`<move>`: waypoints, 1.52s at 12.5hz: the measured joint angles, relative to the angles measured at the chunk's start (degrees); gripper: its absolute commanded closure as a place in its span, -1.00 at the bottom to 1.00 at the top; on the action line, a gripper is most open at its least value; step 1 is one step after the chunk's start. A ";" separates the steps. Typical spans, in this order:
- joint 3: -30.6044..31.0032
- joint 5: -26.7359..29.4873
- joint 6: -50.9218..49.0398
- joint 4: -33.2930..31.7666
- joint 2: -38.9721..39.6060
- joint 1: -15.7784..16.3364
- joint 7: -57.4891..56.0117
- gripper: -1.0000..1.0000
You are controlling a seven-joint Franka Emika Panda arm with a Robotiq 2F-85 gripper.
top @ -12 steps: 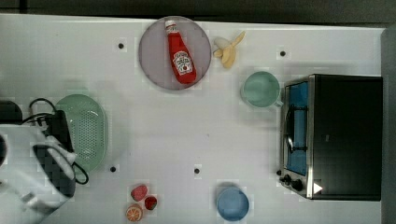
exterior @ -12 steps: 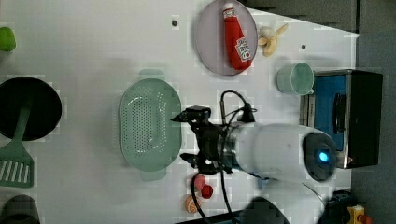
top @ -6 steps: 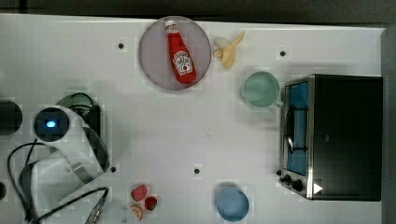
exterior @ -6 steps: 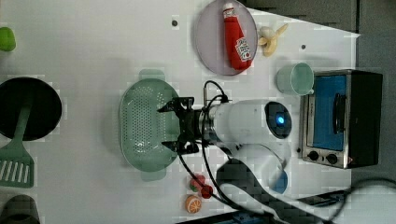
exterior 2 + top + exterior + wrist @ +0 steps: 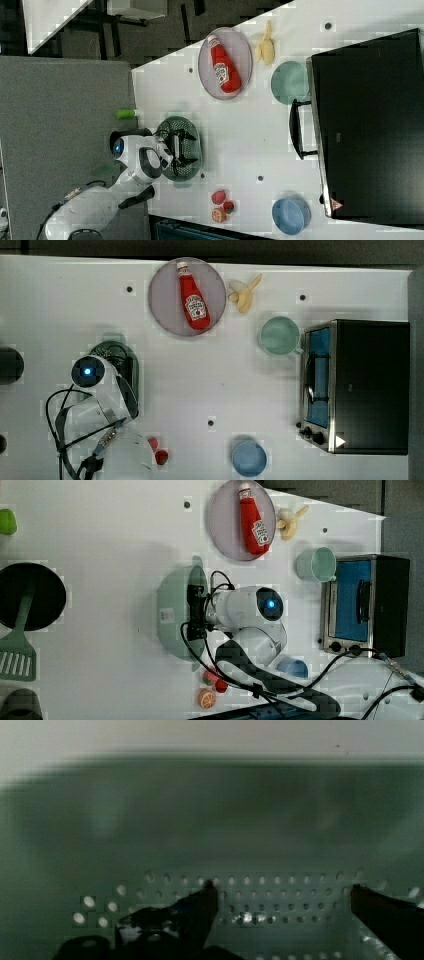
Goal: Drag strainer left to right.
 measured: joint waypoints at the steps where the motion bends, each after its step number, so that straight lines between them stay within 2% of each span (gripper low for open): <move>1: -1.22 0.60 -0.45 0.56 -0.03 1.52 0.28 -1.00; 2: -2.38 1.51 -0.34 0.90 -0.06 2.90 0.28 -1.00; 7: -3.94 0.14 -1.51 -1.34 -2.74 3.92 0.22 -1.00; 10: -3.80 1.11 -1.51 -1.57 -4.42 2.20 -0.56 -1.00; 13: -7.67 0.56 0.28 -5.04 -5.71 1.73 -2.07 -1.00; 15: -8.62 1.50 1.12 -7.83 -6.60 -0.96 -3.92 -1.00; 19: -9.67 0.80 0.73 -9.18 -9.89 -5.53 -10.02 -1.00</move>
